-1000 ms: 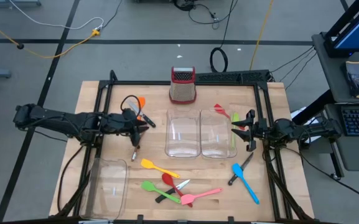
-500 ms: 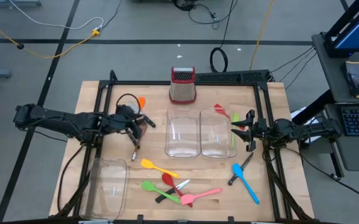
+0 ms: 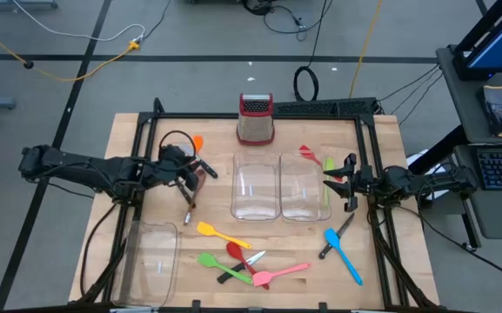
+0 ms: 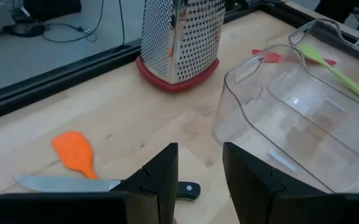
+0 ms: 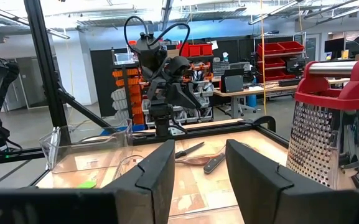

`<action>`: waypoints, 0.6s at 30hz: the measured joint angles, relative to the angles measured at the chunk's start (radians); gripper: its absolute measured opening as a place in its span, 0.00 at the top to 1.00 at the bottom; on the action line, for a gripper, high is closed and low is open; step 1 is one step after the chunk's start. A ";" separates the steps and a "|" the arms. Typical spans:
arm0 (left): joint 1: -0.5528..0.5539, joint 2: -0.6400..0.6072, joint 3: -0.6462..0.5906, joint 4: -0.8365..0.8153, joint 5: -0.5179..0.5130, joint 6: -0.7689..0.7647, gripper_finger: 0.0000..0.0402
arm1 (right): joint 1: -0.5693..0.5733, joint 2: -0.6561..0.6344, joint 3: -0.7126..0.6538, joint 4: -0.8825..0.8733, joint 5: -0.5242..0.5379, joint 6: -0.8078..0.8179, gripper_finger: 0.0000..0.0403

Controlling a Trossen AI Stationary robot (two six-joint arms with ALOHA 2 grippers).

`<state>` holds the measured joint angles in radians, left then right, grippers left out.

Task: Pick & Place Kitchen Items
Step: Put the brown serving spoon into the right transparent bin

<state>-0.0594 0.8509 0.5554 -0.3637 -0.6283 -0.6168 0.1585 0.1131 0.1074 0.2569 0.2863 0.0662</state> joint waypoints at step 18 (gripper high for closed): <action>0.034 0.172 0.009 -0.115 0.332 -0.297 0.68 | 0.000 0.000 0.000 0.000 0.000 0.000 0.67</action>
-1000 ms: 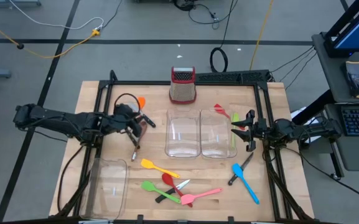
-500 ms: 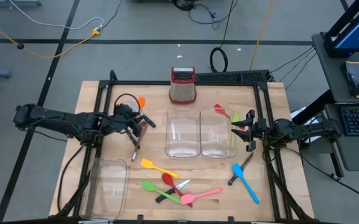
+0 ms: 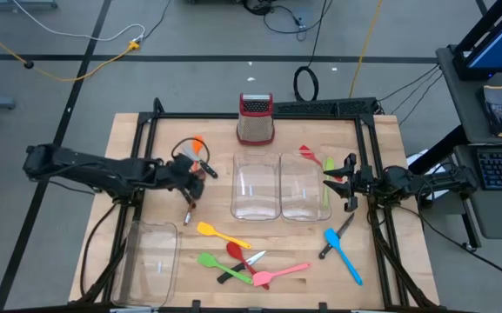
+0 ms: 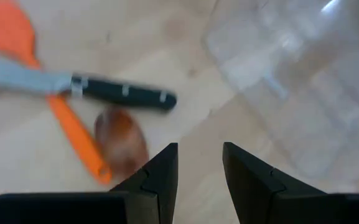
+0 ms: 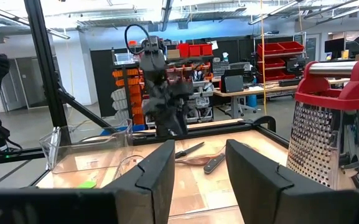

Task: Pick & Place Kitchen Items
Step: Put the brown serving spoon into the right transparent bin

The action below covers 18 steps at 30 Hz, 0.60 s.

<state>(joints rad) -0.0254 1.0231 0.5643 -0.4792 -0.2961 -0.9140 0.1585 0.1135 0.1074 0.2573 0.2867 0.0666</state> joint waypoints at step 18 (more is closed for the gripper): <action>0.003 0.269 0.142 -0.223 0.201 -0.092 0.68 | 0.000 0.000 0.000 0.000 0.000 0.000 0.67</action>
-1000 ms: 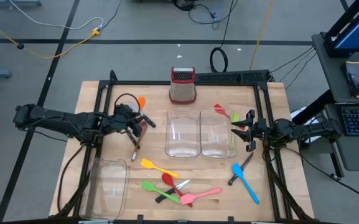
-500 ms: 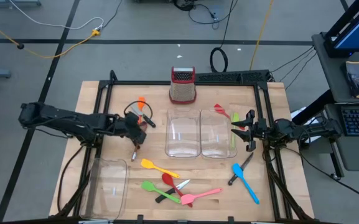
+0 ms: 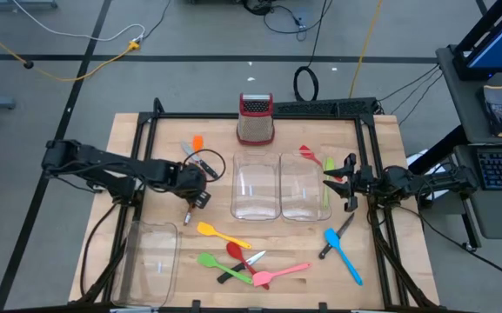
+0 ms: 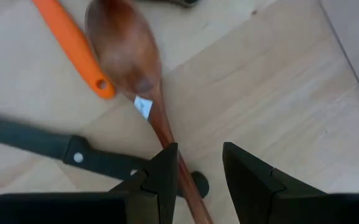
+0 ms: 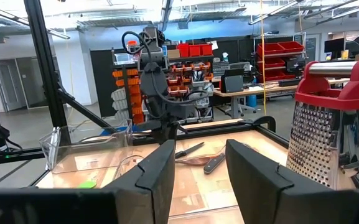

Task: Pick & Place Kitchen Items
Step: Put the brown serving spoon into the right transparent bin

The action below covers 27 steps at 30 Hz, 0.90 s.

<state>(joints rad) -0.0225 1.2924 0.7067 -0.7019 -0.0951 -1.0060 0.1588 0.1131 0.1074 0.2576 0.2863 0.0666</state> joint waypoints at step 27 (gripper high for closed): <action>0.007 0.145 -0.001 0.003 0.008 0.009 0.35 | 0.000 0.000 0.000 -0.007 -0.001 0.000 0.67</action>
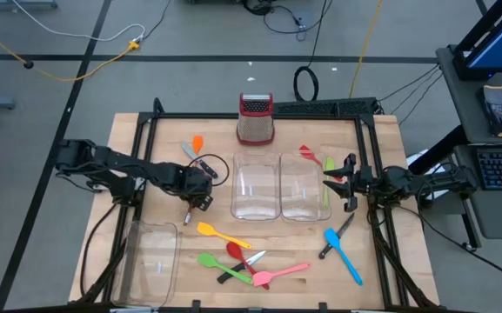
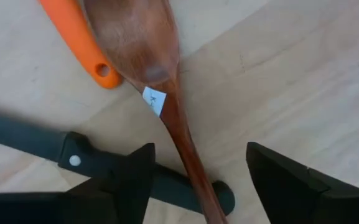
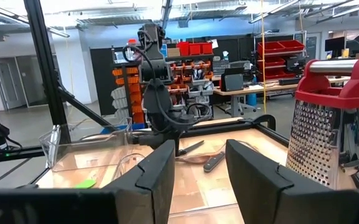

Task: Pick & Place Kitchen Items
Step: Put the brown serving spoon into the right transparent bin

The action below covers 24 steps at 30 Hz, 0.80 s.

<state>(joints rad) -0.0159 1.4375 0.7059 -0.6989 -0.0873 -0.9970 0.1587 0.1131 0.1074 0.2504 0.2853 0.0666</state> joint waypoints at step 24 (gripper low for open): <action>0.007 0.065 -0.001 0.004 -0.122 0.014 0.83 | 0.000 0.000 0.000 -0.001 0.000 0.026 0.67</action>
<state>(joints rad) -0.0089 1.5024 0.7048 -0.6945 -0.2096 -0.9827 0.1588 0.1135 0.1074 0.2497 0.2856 0.0921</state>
